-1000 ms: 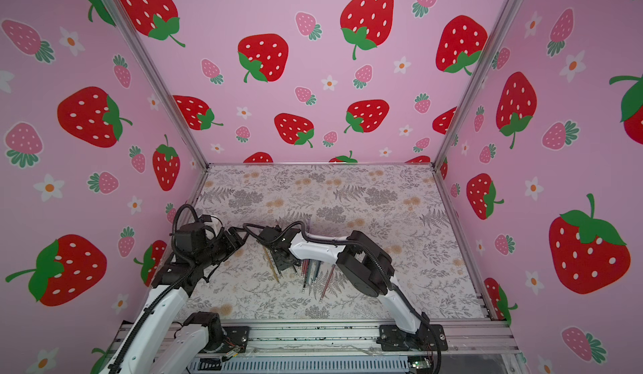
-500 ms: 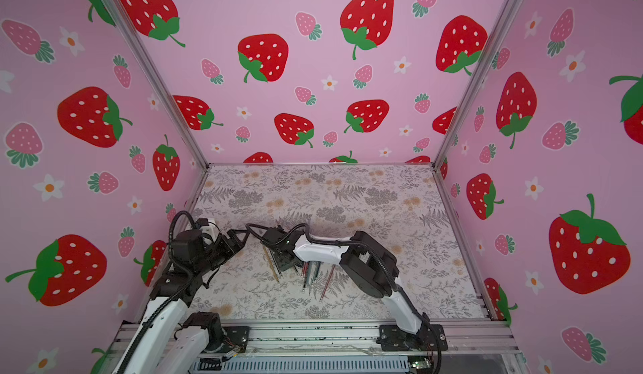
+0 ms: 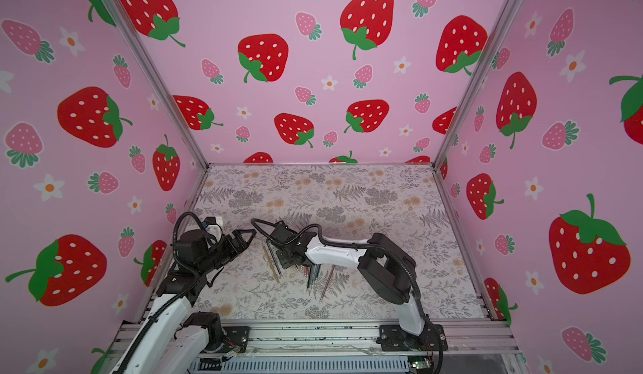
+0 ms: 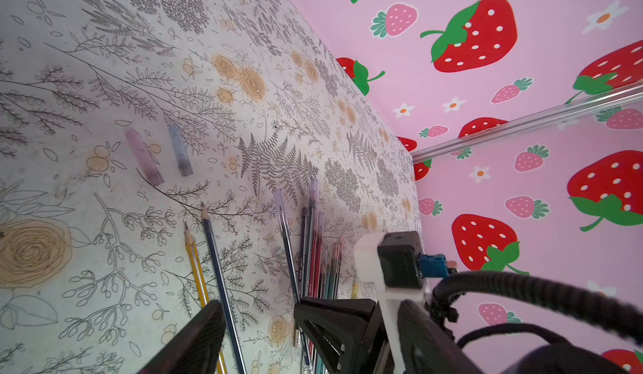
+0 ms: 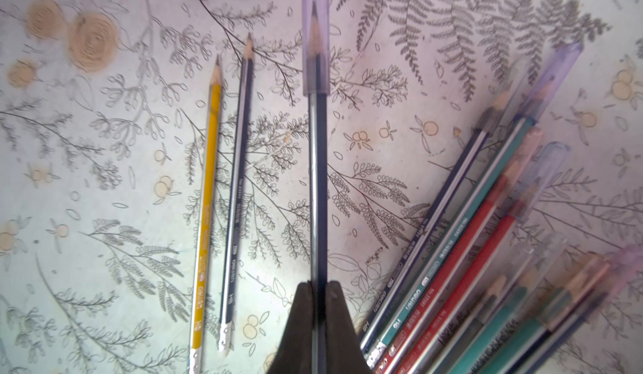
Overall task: Remove the protective cover of the pencils
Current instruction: Pick up the pencil from the center of the board, then remove the protective sleeve from the pencil.
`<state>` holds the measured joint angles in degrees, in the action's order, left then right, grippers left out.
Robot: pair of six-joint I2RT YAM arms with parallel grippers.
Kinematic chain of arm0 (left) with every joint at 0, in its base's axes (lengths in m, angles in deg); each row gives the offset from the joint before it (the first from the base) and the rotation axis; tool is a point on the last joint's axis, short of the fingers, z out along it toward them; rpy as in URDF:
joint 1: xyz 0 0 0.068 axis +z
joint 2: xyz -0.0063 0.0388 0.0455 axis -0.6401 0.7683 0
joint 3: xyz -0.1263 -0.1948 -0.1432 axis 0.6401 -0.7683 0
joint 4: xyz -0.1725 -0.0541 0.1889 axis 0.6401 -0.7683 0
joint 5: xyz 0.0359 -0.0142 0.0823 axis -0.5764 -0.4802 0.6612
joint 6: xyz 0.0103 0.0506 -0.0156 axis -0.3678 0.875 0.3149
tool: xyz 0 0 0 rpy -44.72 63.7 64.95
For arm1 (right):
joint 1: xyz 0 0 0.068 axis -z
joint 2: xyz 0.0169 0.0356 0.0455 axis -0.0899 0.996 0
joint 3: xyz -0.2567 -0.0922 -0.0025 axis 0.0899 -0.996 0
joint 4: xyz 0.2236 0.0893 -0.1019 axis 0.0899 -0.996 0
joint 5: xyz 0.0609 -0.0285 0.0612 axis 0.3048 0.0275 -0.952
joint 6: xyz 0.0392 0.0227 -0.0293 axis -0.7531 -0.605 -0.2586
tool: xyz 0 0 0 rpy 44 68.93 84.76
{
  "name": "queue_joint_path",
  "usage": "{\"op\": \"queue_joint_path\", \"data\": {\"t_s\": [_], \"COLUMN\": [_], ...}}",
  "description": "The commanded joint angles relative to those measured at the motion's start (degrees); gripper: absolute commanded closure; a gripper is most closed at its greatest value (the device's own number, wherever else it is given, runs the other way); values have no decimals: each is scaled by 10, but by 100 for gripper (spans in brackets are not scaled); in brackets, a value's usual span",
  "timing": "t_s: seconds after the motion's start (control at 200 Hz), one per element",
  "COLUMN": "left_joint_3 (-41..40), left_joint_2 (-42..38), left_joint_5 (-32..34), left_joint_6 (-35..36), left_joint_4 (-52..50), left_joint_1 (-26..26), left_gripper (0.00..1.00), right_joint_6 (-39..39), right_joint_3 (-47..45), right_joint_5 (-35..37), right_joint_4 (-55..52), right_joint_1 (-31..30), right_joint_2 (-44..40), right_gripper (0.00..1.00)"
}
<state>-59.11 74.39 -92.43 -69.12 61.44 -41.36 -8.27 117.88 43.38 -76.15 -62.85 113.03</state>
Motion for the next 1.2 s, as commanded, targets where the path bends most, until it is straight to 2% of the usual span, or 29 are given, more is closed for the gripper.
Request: {"op": "queue_joint_path", "data": {"t_s": [0.0, 0.22, 0.46, 0.785, 0.905, 1.096, 1.196], "left_joint_3": [-6, 2, -3, -1, 2, 7, 9], "left_joint_2": [26, 83, 103, 116, 123, 128, 131], "left_joint_5": [-23, 10, 29, 55, 56, 60, 69], "left_joint_6": [-12, -11, -21, -23, -26, -39, -43], "left_joint_4": [51, 83, 110, 108, 110, 112, 109], "left_joint_1": [-12, -58, -67, -77, -78, -81, -83], "left_gripper": [21, 28, 30, 40, 46, 66, 71], "right_joint_6": [7, 23, 36, 43, 45, 47, 47], "right_joint_3": [-20, -41, -60, -80, -83, -76, -75], "right_joint_5": [2, 2, 9, 31, 31, 30, 28], "right_joint_4": [34, 66, 97, 114, 119, 116, 117], "right_joint_1": [-7, -26, -47, -63, -64, -64, -64], "right_joint_2": [-26, -53, -71, -96, -97, -95, -89], "right_gripper": [100, 100, 100, 100, 100, 100, 100]}}
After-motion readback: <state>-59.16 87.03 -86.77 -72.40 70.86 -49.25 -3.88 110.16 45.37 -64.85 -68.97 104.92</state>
